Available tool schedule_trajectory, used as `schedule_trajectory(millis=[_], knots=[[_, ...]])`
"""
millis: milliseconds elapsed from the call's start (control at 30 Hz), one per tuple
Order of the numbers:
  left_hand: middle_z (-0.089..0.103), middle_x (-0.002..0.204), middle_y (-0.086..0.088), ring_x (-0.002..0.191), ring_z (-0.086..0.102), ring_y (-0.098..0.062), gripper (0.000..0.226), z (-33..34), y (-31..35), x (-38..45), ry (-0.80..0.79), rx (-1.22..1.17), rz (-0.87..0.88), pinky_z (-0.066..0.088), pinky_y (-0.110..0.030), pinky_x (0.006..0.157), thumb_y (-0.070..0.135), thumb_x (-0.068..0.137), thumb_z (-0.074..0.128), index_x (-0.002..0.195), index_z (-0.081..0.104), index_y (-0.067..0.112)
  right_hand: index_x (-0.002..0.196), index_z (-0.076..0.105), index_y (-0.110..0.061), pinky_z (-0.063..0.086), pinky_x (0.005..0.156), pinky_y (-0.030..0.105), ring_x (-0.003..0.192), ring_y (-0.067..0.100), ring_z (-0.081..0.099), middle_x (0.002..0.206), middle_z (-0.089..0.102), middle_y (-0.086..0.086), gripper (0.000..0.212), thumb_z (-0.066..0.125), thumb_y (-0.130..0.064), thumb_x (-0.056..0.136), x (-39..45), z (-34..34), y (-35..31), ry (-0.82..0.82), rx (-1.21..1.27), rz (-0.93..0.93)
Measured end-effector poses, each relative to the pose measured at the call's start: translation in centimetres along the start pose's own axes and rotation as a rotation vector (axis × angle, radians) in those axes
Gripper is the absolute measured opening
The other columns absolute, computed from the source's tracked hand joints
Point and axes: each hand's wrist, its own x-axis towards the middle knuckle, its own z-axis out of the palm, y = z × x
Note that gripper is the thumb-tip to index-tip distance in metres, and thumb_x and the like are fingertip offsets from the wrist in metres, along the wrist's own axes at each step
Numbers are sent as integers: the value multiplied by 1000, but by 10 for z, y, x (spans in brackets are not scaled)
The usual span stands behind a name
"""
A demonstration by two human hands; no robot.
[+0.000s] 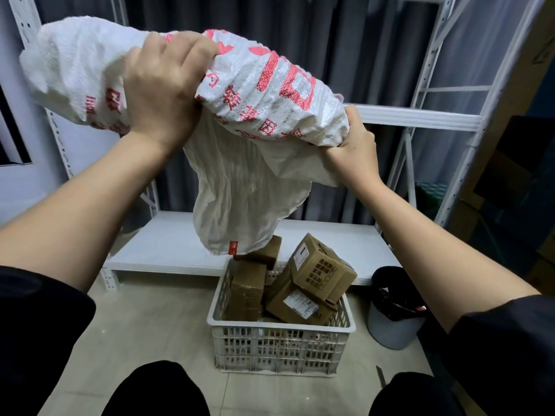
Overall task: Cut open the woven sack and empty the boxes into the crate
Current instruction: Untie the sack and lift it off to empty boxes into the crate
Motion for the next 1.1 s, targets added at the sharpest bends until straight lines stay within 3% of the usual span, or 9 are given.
schedule_trajectory(millis=[300,400,500,600,667,767,867,967,1100], knots=[[65,107,15,79,54,-21,25,2,-15,-3,57,57,28,39,-29,60,12,88,58,106,59,31,109,46,-23,53,75,43,86,23,64,92,69,-2,32,61,-31,82,-8,18,-6,-1,94,27],[63,109,17,80,45,-17,24,3,-23,-12,67,124,62,38,-27,59,16,95,52,108,59,34,106,40,-24,51,80,40,92,16,62,97,64,-6,34,63,-28,81,-8,28,-4,-150,162,40],[65,105,15,75,54,-20,27,3,-27,-23,12,170,122,40,-25,56,17,99,42,108,60,35,116,39,-23,49,91,39,106,13,56,119,55,-2,45,62,-28,77,-9,41,6,-289,155,45],[67,99,10,69,60,-23,20,5,-35,-41,-130,187,137,39,-25,51,16,97,48,101,62,30,138,34,-21,41,104,39,127,16,45,144,39,3,65,65,-29,82,-14,52,20,-368,112,107],[67,97,2,69,60,-27,12,8,-42,-56,-267,147,110,38,-26,51,16,91,54,96,62,24,143,29,-21,38,107,39,133,19,39,150,32,5,68,64,-27,86,-18,56,30,-403,66,151],[65,87,-10,69,60,-31,9,10,-45,-80,-493,151,72,42,-31,52,12,84,53,90,60,15,143,30,-20,38,104,35,133,19,40,147,36,6,65,63,-27,87,-23,64,43,-452,21,171],[57,92,-24,82,56,-40,19,6,-41,-100,-735,86,-44,41,-40,59,6,86,41,95,57,1,140,34,-20,38,99,32,129,19,42,142,42,5,60,62,-27,88,-28,69,54,-503,-39,177],[50,102,-28,92,52,-44,19,-2,-39,-120,-929,108,-148,37,-41,60,-3,86,46,104,53,-3,139,36,-20,38,98,32,129,19,43,141,44,5,57,61,-28,88,-37,74,62,-552,-72,175],[46,113,-28,99,51,-45,29,-10,-44,-144,-1129,157,-326,45,-45,66,-8,87,46,115,47,-3,138,38,-19,40,104,37,129,19,44,140,46,4,57,61,-30,87,-50,83,73,-625,-128,181]])
